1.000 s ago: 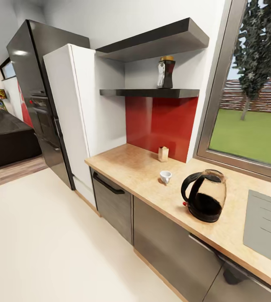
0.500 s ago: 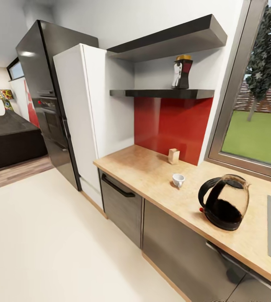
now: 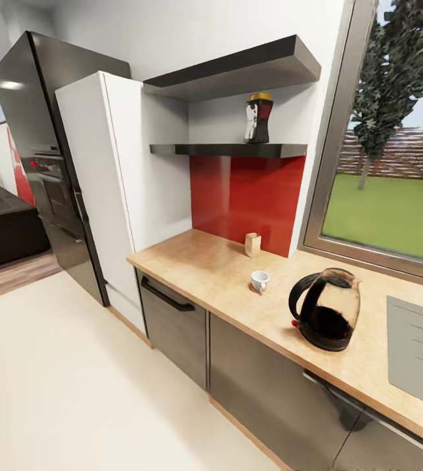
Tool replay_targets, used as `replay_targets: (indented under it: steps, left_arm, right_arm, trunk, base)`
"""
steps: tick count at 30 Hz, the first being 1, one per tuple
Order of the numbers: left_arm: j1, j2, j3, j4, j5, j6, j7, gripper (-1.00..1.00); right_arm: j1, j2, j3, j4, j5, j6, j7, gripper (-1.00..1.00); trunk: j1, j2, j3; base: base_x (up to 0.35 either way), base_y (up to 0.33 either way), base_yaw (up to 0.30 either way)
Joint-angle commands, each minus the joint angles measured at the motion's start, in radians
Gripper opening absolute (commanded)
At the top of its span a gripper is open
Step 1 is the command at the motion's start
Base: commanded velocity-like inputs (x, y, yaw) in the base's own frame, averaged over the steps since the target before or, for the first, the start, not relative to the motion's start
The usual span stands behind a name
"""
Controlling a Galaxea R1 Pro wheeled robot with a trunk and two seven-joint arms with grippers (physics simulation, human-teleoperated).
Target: Set up a coffee station on the kitchen countertop: keep the coffee maker on the countertop, move the bottle of coffee from the kitchen shelf to the counter next to the coffee maker, place a paper coffee filter on top of the coffee maker, put the saucer next to the coffee maker with the coffee cup on the saucer, and place the electric kettle next to the coffee maker.
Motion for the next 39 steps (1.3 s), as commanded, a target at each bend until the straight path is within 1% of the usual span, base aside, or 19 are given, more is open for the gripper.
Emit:
replay_targets:
  steps: [1,13,32,39]
  left_arm:
    - [0.001,0.0,-0.003,-0.002,0.01,-0.001,0.0,1.0]
    - [0.001,0.001,-0.002,-0.002,0.01,-0.001,0.0,1.0]
    - [0.001,0.002,-0.002,-0.002,0.012,0.001,0.0,1.0]
    - [0.001,0.002,-0.002,-0.002,0.012,0.001,0.0,1.0]
  right_arm:
    - [-0.002,0.001,0.006,0.004,-0.011,-0.006,0.008,1.0]
    - [-0.002,0.001,0.006,0.004,-0.011,-0.006,0.008,1.0]
    - [-0.002,0.001,0.006,0.003,-0.011,-0.007,0.007,1.0]
    - [-0.002,0.001,0.006,0.004,-0.011,-0.006,0.008,1.0]
  trunk:
    - [0.0,-0.001,0.0]
    - [0.0,-0.001,0.011]
    - [0.0,-0.001,0.013]
    - [0.0,-0.001,0.015]
  base:
    - [0.0,0.0,-0.199]
    - [0.003,0.021,-0.177]
    - [0.099,0.279,-0.015]
    - [0.031,0.052,-0.202]
